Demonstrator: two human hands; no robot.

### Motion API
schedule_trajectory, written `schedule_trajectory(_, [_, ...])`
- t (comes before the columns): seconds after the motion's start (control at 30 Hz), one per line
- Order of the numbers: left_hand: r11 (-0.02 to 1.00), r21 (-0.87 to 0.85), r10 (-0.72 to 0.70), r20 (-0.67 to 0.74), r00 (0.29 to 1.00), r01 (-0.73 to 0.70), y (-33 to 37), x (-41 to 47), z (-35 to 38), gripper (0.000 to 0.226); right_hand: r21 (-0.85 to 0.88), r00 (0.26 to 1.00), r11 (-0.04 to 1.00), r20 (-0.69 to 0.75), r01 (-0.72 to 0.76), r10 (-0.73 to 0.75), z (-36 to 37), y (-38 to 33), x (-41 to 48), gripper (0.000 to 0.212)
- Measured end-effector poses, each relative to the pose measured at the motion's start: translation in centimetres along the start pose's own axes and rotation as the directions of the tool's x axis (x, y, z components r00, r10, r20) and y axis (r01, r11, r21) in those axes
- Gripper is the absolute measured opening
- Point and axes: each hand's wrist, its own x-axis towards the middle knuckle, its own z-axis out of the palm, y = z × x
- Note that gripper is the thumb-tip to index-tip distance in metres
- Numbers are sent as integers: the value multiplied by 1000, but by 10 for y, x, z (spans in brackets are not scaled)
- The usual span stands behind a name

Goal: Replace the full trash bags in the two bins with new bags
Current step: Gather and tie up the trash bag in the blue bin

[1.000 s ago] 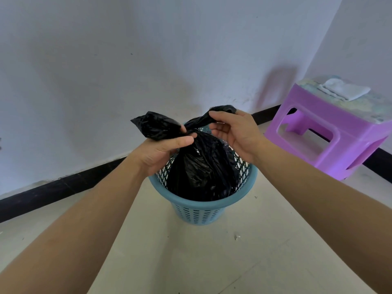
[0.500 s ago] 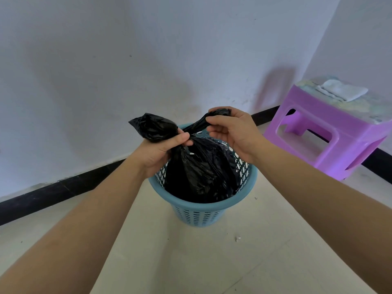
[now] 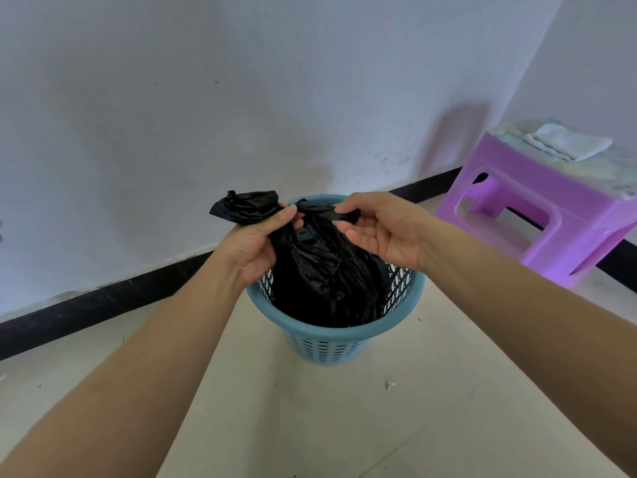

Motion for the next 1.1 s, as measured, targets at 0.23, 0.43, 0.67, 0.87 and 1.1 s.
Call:
schedule_trajectory(0.23, [994,80,67,40,997,-70,9,-1,0,15,-375,976,904,0,-203,219,-7,21,11,28])
schedule_trajectory(0.43, [964,247,68,125,990,-97,15,-8,-6,14,-772,955,610,-12,180,-297,-13,5,16,29])
schedule_trajectory(0.67, [927,365,12,194,981,-84,10,-15,2,25,-816,929,448,294,366,-223,-9,9,28,56])
schedule_trajectory(0.87, [875,480,0,125,992,-61,13,-13,-11,41,-815,918,433,293,385,-266,-12,7,31,15])
schedule_trajectory(1.1, [824,559,126,-20,992,-94,5,-10,-7,26,-786,925,500,236,362,-298,-13,8,28,11])
